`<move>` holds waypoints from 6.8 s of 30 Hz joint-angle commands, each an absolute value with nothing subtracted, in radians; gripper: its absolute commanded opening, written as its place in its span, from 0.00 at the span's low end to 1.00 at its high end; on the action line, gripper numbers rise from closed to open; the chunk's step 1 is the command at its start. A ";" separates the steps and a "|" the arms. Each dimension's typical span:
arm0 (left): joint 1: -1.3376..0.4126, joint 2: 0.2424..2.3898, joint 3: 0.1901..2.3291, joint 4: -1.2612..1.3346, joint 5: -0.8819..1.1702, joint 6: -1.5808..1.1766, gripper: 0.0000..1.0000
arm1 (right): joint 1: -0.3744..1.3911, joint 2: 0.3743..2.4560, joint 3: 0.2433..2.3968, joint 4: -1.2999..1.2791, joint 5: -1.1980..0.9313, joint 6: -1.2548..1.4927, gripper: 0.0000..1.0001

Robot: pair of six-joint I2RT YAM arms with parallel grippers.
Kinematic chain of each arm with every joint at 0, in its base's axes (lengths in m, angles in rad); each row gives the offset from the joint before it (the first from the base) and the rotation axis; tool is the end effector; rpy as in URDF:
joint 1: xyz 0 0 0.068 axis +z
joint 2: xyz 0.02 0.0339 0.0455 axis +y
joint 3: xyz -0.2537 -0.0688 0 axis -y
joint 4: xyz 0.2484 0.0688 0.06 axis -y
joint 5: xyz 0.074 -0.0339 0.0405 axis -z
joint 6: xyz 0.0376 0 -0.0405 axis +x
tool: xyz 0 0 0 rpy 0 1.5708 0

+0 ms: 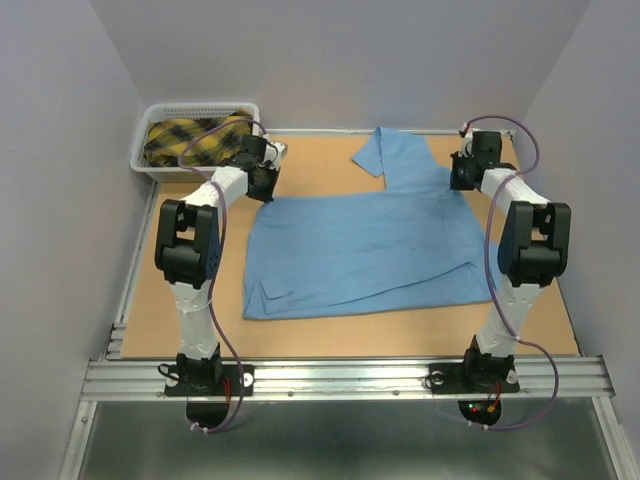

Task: Fold and stack the long sleeve shirts
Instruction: Fold the shirt

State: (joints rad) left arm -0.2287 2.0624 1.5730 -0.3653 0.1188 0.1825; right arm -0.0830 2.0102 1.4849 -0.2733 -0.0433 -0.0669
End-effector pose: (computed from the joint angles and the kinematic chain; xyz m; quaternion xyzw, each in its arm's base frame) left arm 0.4473 -0.1087 0.1894 0.2112 0.9110 -0.0637 0.3484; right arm 0.4493 -0.0357 0.1905 -0.0007 0.9262 -0.0082 0.3769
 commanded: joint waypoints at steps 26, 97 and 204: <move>-0.222 1.660 1.201 -0.236 0.029 0.022 0.00 | -0.092 1.643 1.155 -0.227 0.029 0.186 0.01; -0.299 1.453 0.910 -0.080 0.201 -0.253 0.96 | -0.092 2.072 1.598 -0.166 -0.210 0.009 0.70; -0.624 1.454 1.020 -0.098 -0.150 -0.299 0.88 | 0.400 1.222 0.871 -0.344 0.121 0.574 0.65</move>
